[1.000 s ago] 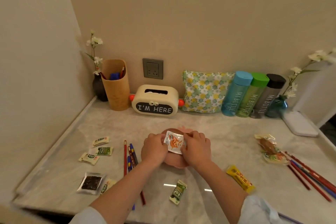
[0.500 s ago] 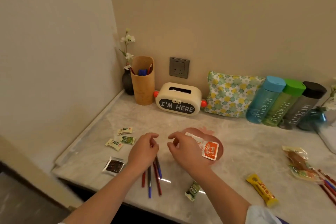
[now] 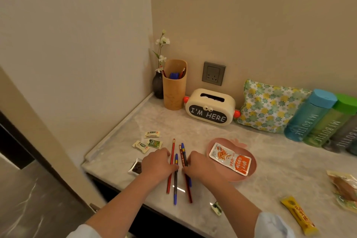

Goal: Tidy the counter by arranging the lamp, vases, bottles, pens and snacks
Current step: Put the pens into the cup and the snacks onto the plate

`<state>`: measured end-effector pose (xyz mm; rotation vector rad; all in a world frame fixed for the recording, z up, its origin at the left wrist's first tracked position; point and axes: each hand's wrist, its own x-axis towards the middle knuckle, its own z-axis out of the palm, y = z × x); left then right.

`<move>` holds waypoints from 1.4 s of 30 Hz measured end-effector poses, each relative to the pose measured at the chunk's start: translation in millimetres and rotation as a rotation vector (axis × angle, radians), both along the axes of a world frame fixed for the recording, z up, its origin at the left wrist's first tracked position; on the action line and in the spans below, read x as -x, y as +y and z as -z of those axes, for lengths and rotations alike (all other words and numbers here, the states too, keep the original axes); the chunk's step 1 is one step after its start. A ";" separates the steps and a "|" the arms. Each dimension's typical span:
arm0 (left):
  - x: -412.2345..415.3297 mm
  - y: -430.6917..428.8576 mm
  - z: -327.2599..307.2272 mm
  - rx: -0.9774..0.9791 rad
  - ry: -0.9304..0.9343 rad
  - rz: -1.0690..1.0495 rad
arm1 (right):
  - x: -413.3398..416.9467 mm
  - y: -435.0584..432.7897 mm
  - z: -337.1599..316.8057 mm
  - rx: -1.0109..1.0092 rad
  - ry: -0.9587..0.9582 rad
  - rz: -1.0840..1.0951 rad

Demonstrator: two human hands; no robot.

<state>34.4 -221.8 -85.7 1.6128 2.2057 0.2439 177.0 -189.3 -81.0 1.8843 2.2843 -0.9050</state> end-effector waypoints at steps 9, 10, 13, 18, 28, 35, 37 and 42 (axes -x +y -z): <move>-20.4 10.6 -0.4 0.074 0.116 0.056 | -3.6 4.2 -0.6 0.053 -0.089 -0.064; -21.9 11.8 -0.1 0.083 0.122 0.062 | -4.4 3.8 0.9 0.048 -0.064 -0.050; -26.6 13.8 -0.9 0.092 0.103 0.055 | -6.3 5.3 2.4 0.083 0.054 0.032; -28.9 19.4 -2.5 0.133 -0.079 0.008 | -10.2 7.1 -2.3 0.173 0.284 0.191; -24.8 20.9 4.5 0.161 -0.615 -0.108 | -12.5 -1.2 -3.0 0.241 0.657 0.440; -22.4 22.3 -5.8 0.087 -0.903 -0.219 | -9.2 3.6 -9.2 0.285 0.803 0.551; -21.0 25.8 -13.0 0.055 -0.961 -0.265 | -6.8 9.5 -14.0 0.281 0.832 0.564; -8.5 47.2 -39.1 -0.025 -1.055 -0.317 | 5.7 33.9 -34.6 0.250 0.867 0.533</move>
